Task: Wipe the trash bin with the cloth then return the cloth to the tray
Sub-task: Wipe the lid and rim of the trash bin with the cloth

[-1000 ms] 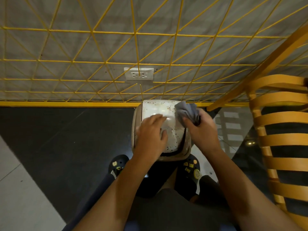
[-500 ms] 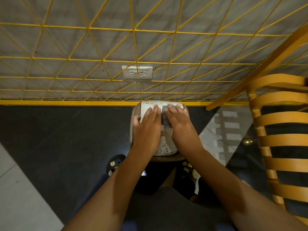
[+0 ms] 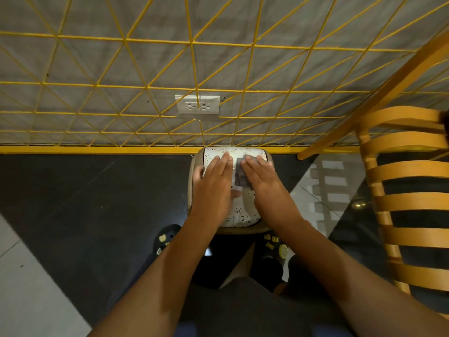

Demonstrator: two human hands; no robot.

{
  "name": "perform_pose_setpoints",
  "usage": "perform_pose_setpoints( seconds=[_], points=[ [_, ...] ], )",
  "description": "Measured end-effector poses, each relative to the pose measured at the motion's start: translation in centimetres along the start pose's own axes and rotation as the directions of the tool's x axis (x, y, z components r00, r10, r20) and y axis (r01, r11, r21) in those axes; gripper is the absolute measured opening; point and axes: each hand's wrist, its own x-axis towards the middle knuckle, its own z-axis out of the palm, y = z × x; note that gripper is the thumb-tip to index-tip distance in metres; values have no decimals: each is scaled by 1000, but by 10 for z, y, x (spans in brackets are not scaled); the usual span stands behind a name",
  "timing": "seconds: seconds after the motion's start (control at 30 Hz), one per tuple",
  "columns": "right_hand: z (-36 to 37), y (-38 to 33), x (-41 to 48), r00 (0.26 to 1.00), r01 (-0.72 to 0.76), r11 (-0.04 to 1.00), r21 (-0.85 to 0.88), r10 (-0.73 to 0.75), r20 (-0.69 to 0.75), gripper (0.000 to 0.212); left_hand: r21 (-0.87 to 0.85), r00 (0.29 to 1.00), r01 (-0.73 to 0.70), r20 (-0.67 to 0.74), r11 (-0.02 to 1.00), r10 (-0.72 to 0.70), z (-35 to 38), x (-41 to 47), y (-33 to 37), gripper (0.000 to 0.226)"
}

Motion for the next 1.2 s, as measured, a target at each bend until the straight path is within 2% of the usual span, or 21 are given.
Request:
perform_pose_setpoints(
  seconds=[0.13,0.2,0.3,0.4,0.47,0.57,0.63,0.73,0.83,0.97,1.03,1.1,1.2],
  points=[
    [-2,22,20,977,-211,977,-24,211,25,62,2,1000,-7,15,1000,7,0,0,1,79],
    [1,17,37,969,-239,970,-39,241,47,65,-16,1000,-3,27,1000,3,1,2,1,80],
    [1,-4,33,992,-117,993,-11,118,50,53,-19,999,-22,36,1000,23,0,2,0,81],
    [-3,-5,3,1000,11,999,33,-11,14,56,-33,999,-45,23,998,46,-1,2,-3,79],
    [-5,7,0,1000,-7,1000,7,7,-9,54,-45,999,-46,23,998,47,-1,3,-2,79],
    [-6,14,26,987,-158,987,-21,158,12,54,-51,999,-33,31,998,35,-2,3,-1,79],
    [1,7,43,982,-190,982,-20,189,-3,53,-44,999,-29,32,999,30,-1,2,-2,80],
    [1,1,38,994,-103,995,-12,103,29,47,-34,999,-26,25,999,27,-2,1,-3,80],
    [-7,13,17,999,-40,998,42,39,33,55,-57,999,-36,25,998,37,-1,3,-3,80],
    [-9,22,28,985,-170,985,-28,170,16,58,-81,999,-27,30,996,29,-1,2,-2,80],
    [-2,10,42,984,-180,984,-15,180,19,54,-82,999,-22,24,996,24,-2,2,-1,80],
    [2,-3,41,993,-110,994,1,110,50,44,-76,999,-28,13,997,29,-3,1,-2,79],
    [1,-5,10,1000,19,999,37,-20,16,48,-71,999,-47,6,996,47,-3,1,-4,78]
  ],
)
